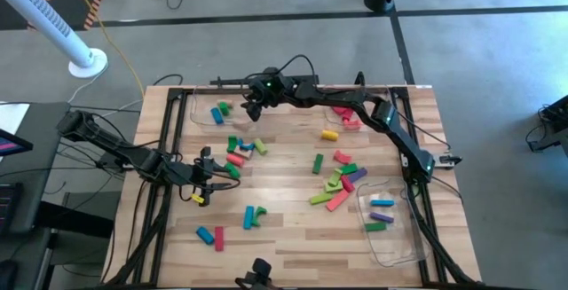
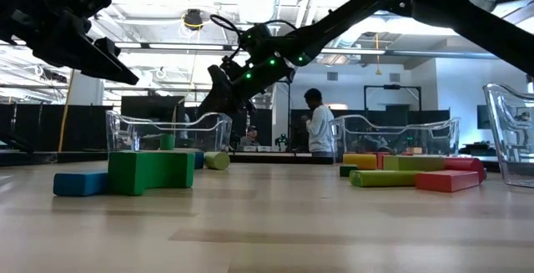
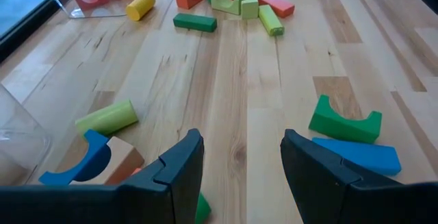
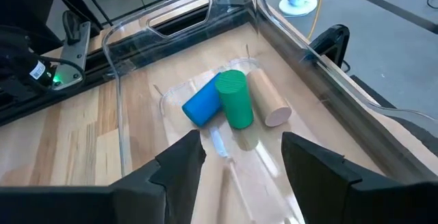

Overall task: Sort blocks by size
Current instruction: Put the brown arch block into the top right transparent bin

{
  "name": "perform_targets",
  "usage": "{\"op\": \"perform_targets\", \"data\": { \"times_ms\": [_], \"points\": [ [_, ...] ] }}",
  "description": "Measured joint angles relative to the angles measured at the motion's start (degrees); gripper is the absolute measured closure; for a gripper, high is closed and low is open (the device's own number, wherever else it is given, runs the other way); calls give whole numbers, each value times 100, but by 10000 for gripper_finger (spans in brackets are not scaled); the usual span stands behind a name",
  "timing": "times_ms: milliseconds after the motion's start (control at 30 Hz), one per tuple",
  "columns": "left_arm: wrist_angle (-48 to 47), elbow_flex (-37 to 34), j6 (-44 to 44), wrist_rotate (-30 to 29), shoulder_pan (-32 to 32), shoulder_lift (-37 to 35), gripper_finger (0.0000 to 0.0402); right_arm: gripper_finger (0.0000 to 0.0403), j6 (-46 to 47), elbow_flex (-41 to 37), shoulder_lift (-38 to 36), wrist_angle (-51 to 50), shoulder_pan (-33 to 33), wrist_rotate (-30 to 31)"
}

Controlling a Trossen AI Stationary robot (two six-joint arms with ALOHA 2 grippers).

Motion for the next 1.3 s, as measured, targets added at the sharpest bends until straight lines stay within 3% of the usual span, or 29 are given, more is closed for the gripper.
{"op": "perform_targets", "data": {
  "times_ms": [233, 467, 900, 1300],
  "points": [
    [-147, 1, -35, 3, 0, 2, 215, 172, -541, 4, -492, -434, 191, -129],
    [-247, 2, -82, 3, 0, 2, 215, 172, -1248, -2, -1186, -1555, 716, -70],
    [-253, 2, 131, 1, 0, 2, 215, 195, -1795, -1, -2375, -4156, 2102, 1462],
    [-245, 2, 408, -2, 2, 2, 215, 205, -824, -123, -2660, -6200, 3326, 2597]
  ]
}}
